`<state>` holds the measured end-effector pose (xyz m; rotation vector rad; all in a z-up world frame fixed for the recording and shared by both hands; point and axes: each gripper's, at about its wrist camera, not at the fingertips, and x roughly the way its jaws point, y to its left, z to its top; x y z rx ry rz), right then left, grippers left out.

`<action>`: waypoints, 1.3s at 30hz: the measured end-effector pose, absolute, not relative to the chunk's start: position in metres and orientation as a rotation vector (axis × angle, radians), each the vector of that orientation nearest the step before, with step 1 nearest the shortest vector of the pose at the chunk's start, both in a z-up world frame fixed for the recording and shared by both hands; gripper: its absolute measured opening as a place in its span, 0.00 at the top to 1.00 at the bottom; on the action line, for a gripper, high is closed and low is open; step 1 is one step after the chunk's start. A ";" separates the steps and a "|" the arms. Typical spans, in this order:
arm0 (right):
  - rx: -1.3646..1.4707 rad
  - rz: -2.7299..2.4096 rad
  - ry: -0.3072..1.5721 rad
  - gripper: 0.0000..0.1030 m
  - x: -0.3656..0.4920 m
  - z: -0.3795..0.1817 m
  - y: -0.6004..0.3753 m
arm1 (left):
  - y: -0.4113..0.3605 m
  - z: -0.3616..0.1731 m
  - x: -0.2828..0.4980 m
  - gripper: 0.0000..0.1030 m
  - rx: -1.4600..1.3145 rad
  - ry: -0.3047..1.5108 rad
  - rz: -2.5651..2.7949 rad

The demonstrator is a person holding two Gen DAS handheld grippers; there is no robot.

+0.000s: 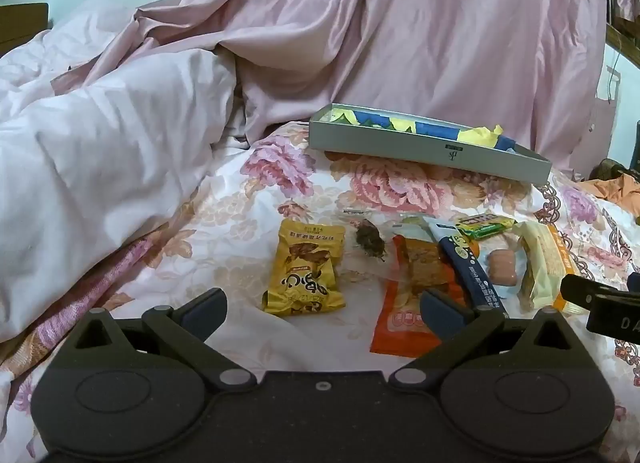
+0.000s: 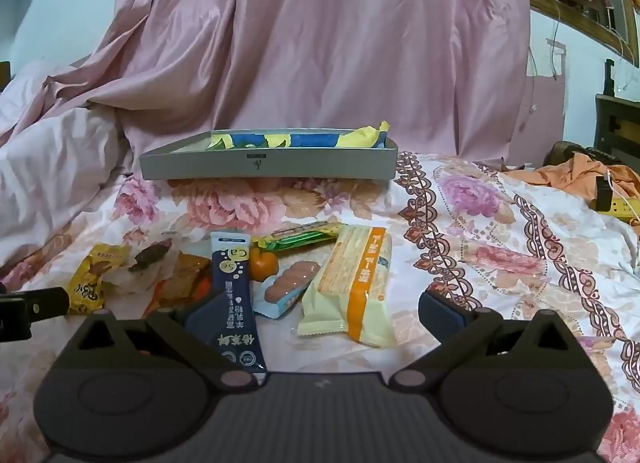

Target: Organize snacks

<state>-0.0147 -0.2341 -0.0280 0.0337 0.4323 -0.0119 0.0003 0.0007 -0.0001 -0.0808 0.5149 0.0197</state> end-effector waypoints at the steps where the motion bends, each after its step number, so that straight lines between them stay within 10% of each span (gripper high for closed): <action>1: 0.034 -0.013 0.432 0.00 -0.015 -0.028 -0.234 | 0.000 0.000 0.000 0.01 -0.073 0.511 0.022; 39: 0.018 -0.013 0.457 0.00 -0.014 -0.029 -0.232 | -0.001 -0.002 -0.001 0.01 -0.080 0.517 0.014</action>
